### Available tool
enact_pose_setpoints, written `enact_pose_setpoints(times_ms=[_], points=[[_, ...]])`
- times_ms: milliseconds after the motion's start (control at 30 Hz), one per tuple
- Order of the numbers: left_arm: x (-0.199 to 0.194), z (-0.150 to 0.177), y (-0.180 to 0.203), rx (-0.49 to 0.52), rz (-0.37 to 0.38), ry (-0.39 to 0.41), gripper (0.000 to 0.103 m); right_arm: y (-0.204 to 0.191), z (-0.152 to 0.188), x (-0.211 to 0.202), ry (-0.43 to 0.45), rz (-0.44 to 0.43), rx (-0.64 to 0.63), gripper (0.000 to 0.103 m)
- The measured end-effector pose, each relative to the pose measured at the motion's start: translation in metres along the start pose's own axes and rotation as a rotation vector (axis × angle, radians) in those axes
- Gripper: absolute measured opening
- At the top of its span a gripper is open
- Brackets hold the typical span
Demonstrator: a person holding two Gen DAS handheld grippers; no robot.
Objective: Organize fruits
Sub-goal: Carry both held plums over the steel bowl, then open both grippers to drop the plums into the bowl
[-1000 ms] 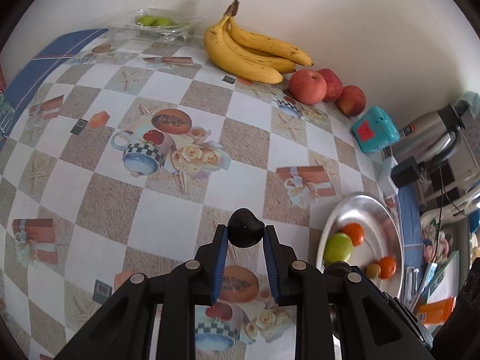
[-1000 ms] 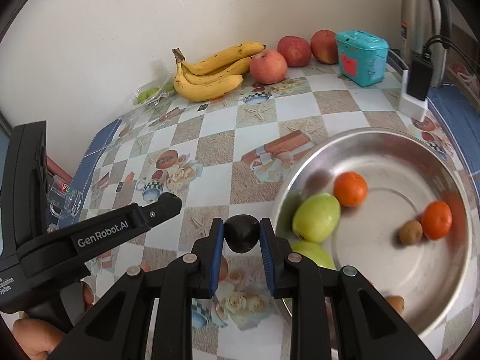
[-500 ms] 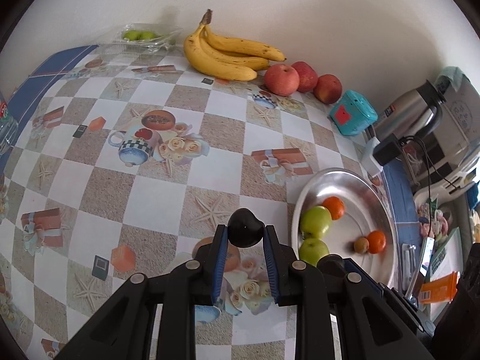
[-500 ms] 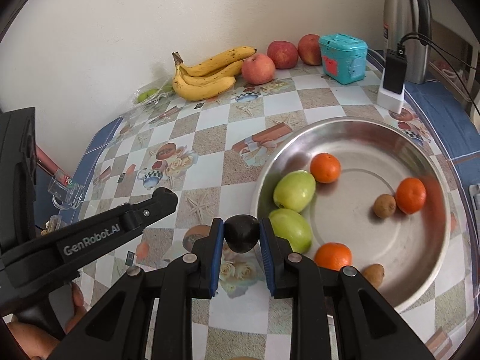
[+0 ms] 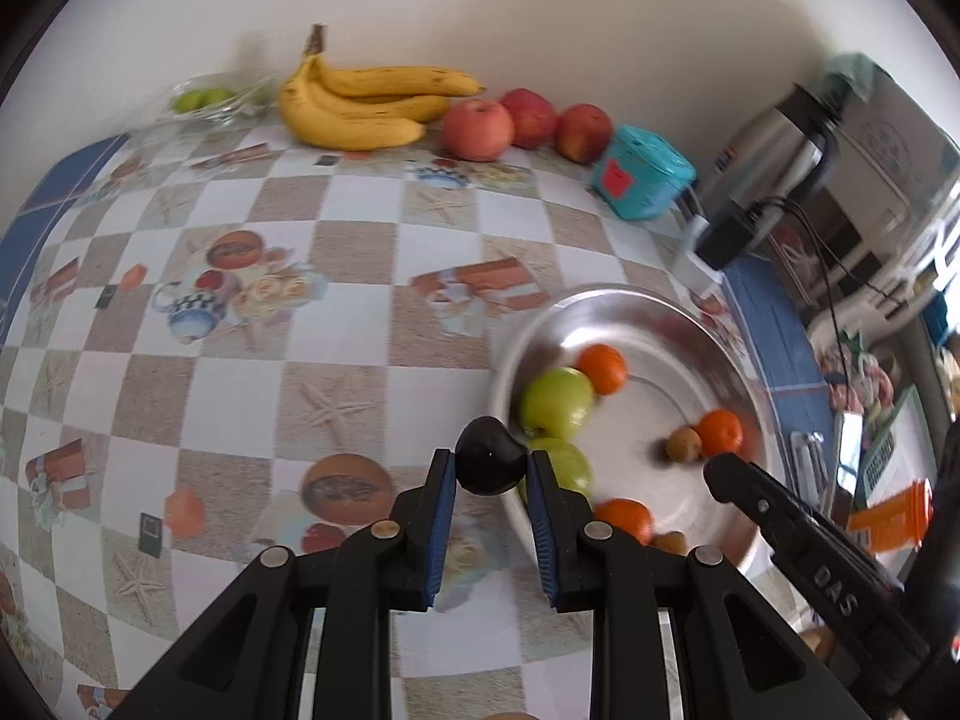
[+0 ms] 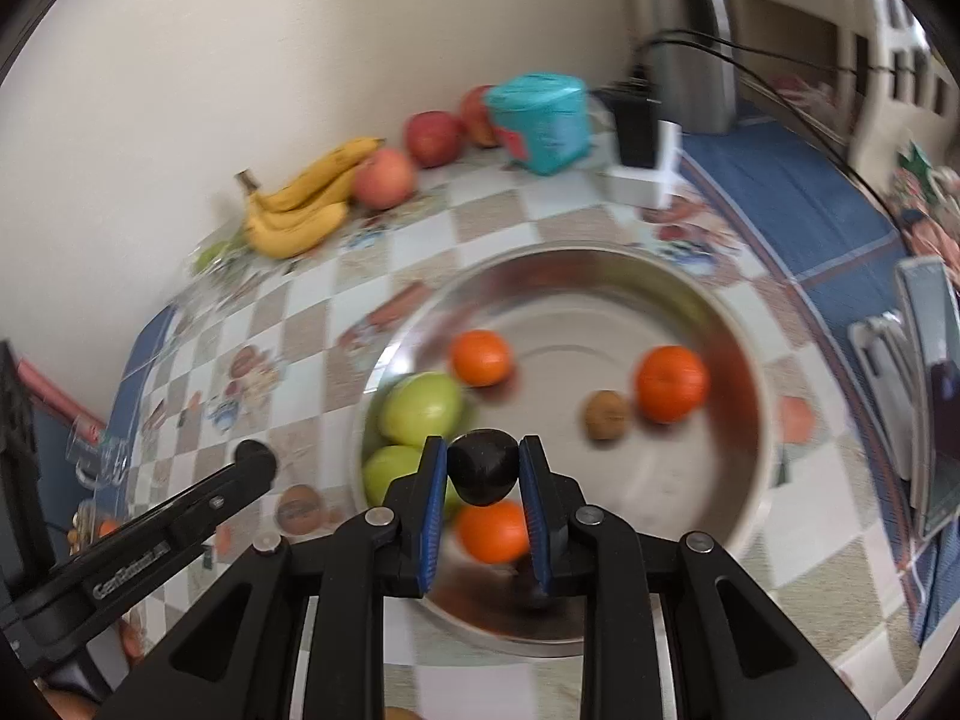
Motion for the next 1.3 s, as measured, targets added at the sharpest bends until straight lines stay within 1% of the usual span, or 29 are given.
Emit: enact_pose_setpoints(times_ms=[67,167,267,367,833,1033,1167,1200,1233,1300], points=[[0.001,0.002,0.011,0.029,0.006,-0.005,0.026,0.015,-0.003,-0.001,-0.001,0.02,0.018,0.025],[0.003,0.006,0.03,0.103,-0.01,-0.012,0.026,0.03,-0.006,-0.005,0.001,0.033,0.034,0.025],[0.004,0.01,0.045,0.17,-0.029,-0.014,0.026,0.04,-0.008,-0.007,0.004,0.047,0.038,0.025],[0.005,0.014,0.054,0.207,-0.034,-0.02,0.026,0.046,-0.008,-0.008,0.004,0.055,0.046,0.025],[0.02,0.026,0.056,0.236,-0.043,-0.085,0.026,0.044,-0.002,0.002,-0.034,0.063,0.033,0.026],[0.019,0.025,0.056,0.241,-0.044,-0.086,0.027,0.045,0.001,0.007,-0.06,0.065,0.036,0.026],[0.021,0.026,0.054,0.234,-0.047,-0.102,0.028,0.045,0.002,0.008,-0.068,0.059,0.043,0.026],[0.022,0.026,0.053,0.231,-0.048,-0.106,0.028,0.045,0.002,0.008,-0.069,0.06,0.043,0.027],[0.022,0.026,0.052,0.228,-0.049,-0.108,0.028,0.045,0.002,0.008,-0.07,0.062,0.042,0.032],[0.022,0.026,0.051,0.225,-0.051,-0.107,0.029,0.045,0.002,0.008,-0.069,0.062,0.044,0.037]])
Point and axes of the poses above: each gripper's, at about its wrist camera, not at the fingertips, and x roughly the way its jaws point, y to its right, z to its underside, the point moved 7 cm from there along x, roughly the way its jaws point, and after that the axes turned 4 degrees about x, right-handed, at the moved point
